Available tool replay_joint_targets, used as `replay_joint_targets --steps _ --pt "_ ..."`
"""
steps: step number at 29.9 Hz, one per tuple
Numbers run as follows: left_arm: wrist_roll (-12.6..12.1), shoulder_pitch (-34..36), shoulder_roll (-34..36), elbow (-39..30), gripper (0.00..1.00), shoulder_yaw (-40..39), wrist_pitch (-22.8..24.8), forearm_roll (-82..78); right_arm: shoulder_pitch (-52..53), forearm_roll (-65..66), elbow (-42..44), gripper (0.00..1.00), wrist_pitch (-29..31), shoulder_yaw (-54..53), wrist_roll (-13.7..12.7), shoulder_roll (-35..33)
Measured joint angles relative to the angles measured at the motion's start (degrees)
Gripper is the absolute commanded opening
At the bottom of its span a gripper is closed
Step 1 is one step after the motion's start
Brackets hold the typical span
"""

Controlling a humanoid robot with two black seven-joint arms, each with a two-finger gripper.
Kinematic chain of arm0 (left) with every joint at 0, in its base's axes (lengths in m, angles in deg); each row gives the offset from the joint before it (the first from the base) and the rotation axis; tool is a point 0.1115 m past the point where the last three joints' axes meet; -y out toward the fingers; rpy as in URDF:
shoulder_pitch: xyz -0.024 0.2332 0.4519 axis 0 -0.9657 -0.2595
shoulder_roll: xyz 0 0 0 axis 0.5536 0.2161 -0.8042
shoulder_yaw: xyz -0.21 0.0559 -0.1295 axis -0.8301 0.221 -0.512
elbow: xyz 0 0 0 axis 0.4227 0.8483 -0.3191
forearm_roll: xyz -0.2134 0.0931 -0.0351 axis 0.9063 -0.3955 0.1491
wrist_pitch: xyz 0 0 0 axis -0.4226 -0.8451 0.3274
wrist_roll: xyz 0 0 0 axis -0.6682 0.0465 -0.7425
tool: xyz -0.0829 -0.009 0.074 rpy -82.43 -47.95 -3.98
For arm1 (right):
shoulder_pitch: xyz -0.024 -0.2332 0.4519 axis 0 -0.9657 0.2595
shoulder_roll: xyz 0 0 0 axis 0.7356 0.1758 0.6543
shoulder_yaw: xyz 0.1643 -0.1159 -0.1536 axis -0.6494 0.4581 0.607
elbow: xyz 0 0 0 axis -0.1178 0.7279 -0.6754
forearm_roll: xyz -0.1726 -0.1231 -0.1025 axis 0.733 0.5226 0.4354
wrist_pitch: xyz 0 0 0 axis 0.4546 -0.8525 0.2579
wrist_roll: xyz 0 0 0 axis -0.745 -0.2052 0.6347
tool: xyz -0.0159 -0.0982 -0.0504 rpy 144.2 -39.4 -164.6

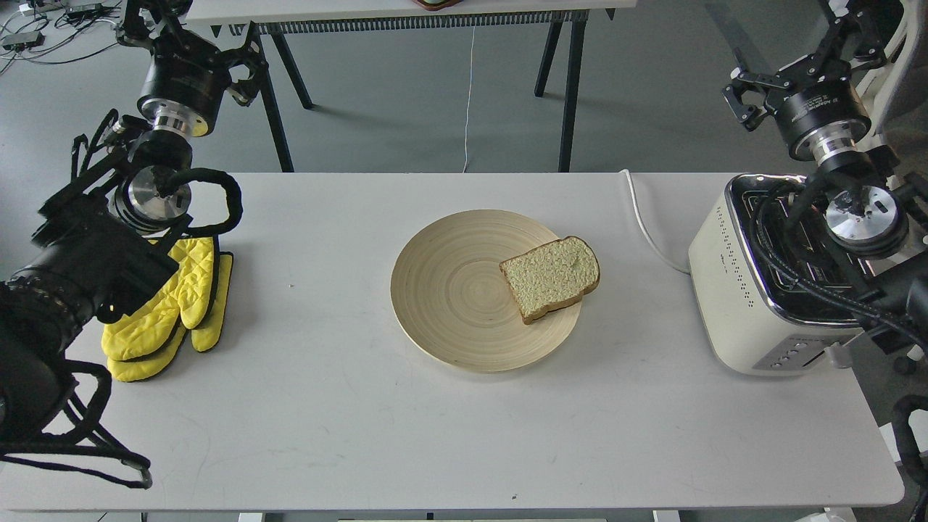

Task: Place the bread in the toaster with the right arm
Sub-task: 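Raise the right gripper off the toaster and swing it toward the bowl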

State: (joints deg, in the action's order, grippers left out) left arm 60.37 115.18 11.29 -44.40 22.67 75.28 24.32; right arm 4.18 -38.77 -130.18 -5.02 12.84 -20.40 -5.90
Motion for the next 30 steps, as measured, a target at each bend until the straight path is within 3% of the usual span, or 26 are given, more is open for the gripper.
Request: replay_joint_targets --steps 10,20,26,30 --pt "0.1 -0.2 -0.1 0.0 1.0 0.0 0.0 0.1 1.6 2.5 -0.6 0.99 -0.1 0.4 0.1 -0.9" --pt "0.2 -0.3 -0.4 0.0 1.0 -0.1 0.0 0.1 8.0 28.3 -1.8 0.99 -4.2 8.9 0.0 -1.5" --pt "0.2 -0.3 -0.4 0.0 1.0 -0.1 0.0 0.1 8.5 44.4 -6.9 0.98 -4.8 15.5 0.1 -4.3" --pt "0.2 -0.3 -0.4 0.0 1.0 -0.1 0.0 0.1 7.9 52.9 -9.8 0.98 -8.5 22.2 0.1 -5.1"
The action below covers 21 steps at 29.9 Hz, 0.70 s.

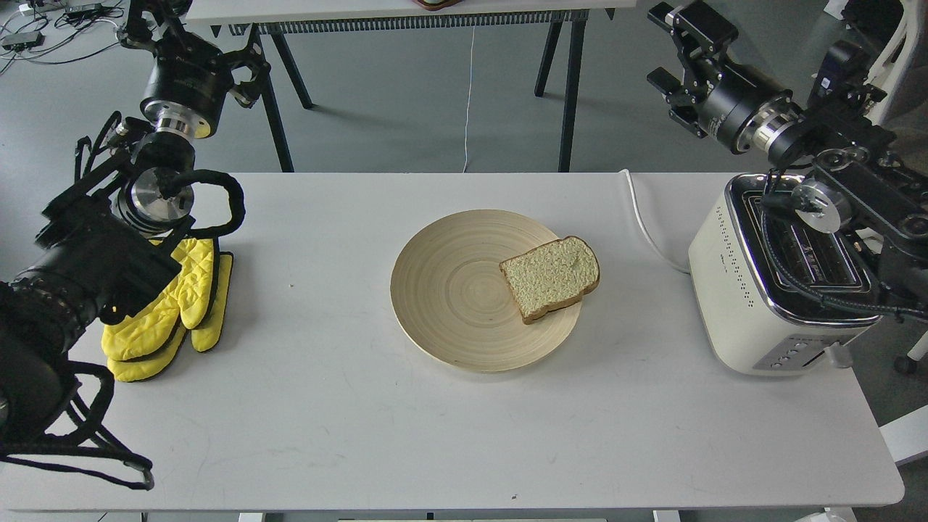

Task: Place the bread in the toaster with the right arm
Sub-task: 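Raise the right gripper off the toaster and swing it toward the bowl, then reach the right gripper to the bread slice and grasp its edge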

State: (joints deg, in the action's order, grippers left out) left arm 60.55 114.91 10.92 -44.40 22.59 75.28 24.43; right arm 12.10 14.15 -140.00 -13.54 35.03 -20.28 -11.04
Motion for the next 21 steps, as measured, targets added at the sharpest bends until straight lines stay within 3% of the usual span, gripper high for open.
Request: replay_joint_targets --steps 9,17,21 --pt "0.0 0.0 -0.1 0.0 1.0 0.0 0.0 0.0 0.1 14.4 0.4 0.97 -9.7 18.9 -1.6 3.7" --pt "-0.1 0.0 -0.1 0.0 1.0 0.1 0.0 0.0 0.0 20.5 5.1 0.8 -12.9 29.6 -2.5 8.2" --pt "-0.1 0.0 -0.1 0.0 1.0 0.1 0.0 0.0 -0.1 21.2 6.4 0.74 -13.4 32.1 -4.3 8.6"
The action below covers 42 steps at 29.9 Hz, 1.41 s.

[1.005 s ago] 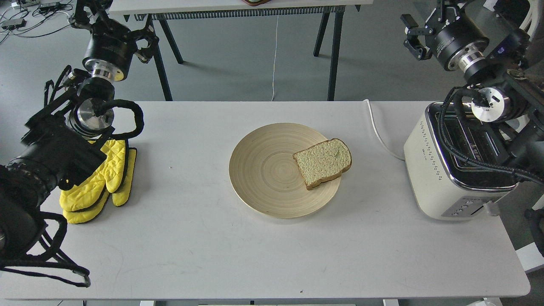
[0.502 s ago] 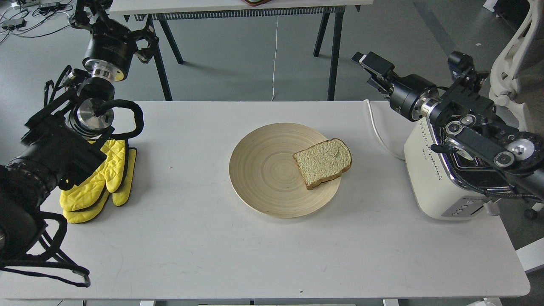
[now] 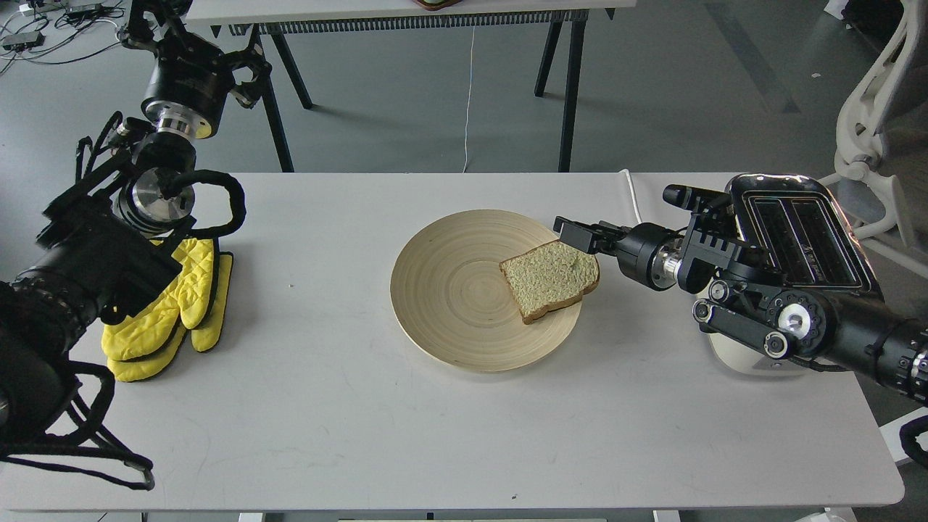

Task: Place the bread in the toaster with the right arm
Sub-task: 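Reach the right gripper to the bread slice and grasp its edge, then lift the bread slice out of the bowl toward the toaster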

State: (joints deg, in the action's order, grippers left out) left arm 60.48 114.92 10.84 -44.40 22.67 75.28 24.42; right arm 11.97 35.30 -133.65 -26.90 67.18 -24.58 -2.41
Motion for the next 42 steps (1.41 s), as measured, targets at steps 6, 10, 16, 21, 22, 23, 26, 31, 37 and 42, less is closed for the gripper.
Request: replay_joint_targets --steps 6,10,16,21,22,23,26,31,37,42 --pt "0.0 0.0 0.0 0.0 1.0 0.0 0.0 -0.1 -1.1 0.0 0.8 0.74 -0.4 0.8 -2.2 0.2" --pt "0.0 0.0 0.0 0.0 1.0 0.0 0.0 -0.1 -2.2 0.0 1.6 0.71 -0.4 0.7 -2.2 0.3" --pt "0.0 0.0 0.0 0.0 1.0 0.0 0.0 0.0 -3.1 -0.1 4.6 0.59 -0.5 0.7 -2.2 3.5" --pt "0.0 0.0 -0.1 0.0 1.0 0.0 0.0 0.0 -3.2 -0.1 5.6 0.53 -0.4 0.8 -2.4 4.4" --pt "0.0 0.0 -0.1 0.0 1.0 0.0 0.0 0.0 -3.2 -0.1 5.7 0.5 -0.4 0.8 -2.4 4.4" --pt "0.0 0.0 -0.1 0.0 1.0 -0.1 0.0 0.0 -3.2 -0.1 5.7 0.47 -0.3 0.8 -2.5 4.4" --pt "0.0 0.0 -0.1 -0.1 1.0 -0.1 0.0 0.0 -3.2 -0.1 5.7 0.43 -0.3 0.9 -2.5 4.4" --pt "0.1 0.0 -0.1 -0.1 1.0 -0.2 0.0 0.0 -3.7 -0.1 5.7 0.33 -0.3 0.9 -2.8 4.4" --pt "0.1 0.0 -0.1 -0.1 1.0 -0.3 0.0 0.0 -4.1 -0.2 5.6 0.27 -0.3 0.9 -2.5 4.1" --pt "0.1 0.0 -0.1 -0.1 1.0 -0.4 0.0 0.0 -4.1 -0.1 5.6 0.08 -0.3 0.9 -2.2 3.9"
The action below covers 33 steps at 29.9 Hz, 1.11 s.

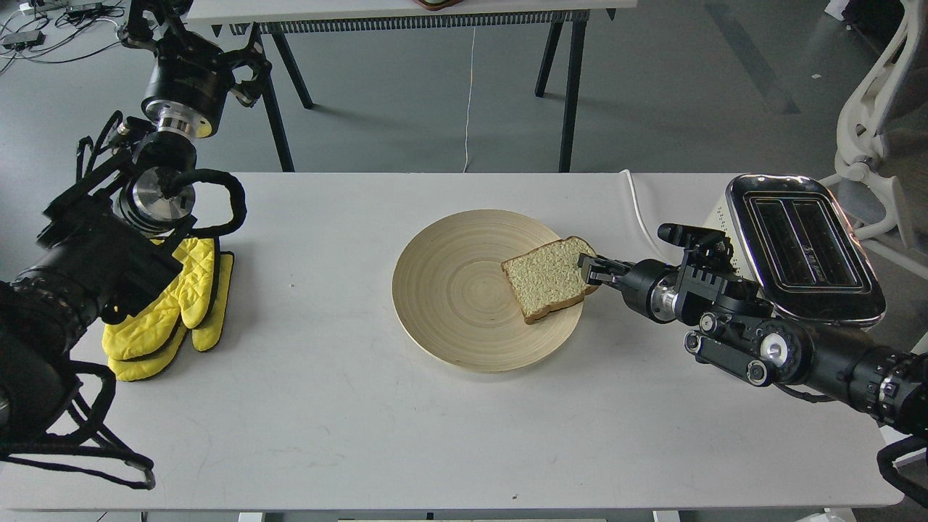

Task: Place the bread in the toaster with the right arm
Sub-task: 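Lift the bread slice out of the bowl toward the toaster, then carry the bread above the toaster slot and lower it in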

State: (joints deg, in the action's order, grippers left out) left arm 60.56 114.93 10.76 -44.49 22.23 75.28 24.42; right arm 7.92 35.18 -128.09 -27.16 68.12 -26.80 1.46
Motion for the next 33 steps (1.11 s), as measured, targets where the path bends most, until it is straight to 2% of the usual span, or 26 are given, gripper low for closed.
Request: replay_joint_targets --steps 4,13,17,25,29,33 --pt "0.0 0.0 0.1 0.0 1.0 0.0 0.0 0.0 0.3 0.0 0.1 0.0 0.0 0.0 -0.1 0.1" --pt "0.0 0.0 0.1 0.0 1.0 0.0 0.0 0.0 1.8 -0.5 -1.4 0.0 0.1 -0.3 -0.2 -0.1" --pt "0.0 0.0 0.1 0.0 1.0 0.0 0.0 0.0 5.0 -0.7 -4.4 0.01 0.1 -0.8 -0.6 -2.6" --pt "0.0 0.0 0.1 0.0 1.0 -0.2 0.0 0.0 16.6 -0.5 -14.9 0.01 1.5 0.4 -2.4 -17.1" --pt "0.0 0.0 0.1 0.0 1.0 -0.2 0.0 0.0 23.7 -0.1 -18.7 0.01 4.4 2.7 -2.6 -25.9" --pt "0.0 0.0 0.1 0.0 1.0 -0.2 0.0 0.0 30.7 1.3 -25.6 0.0 9.3 4.9 -3.9 -36.1"
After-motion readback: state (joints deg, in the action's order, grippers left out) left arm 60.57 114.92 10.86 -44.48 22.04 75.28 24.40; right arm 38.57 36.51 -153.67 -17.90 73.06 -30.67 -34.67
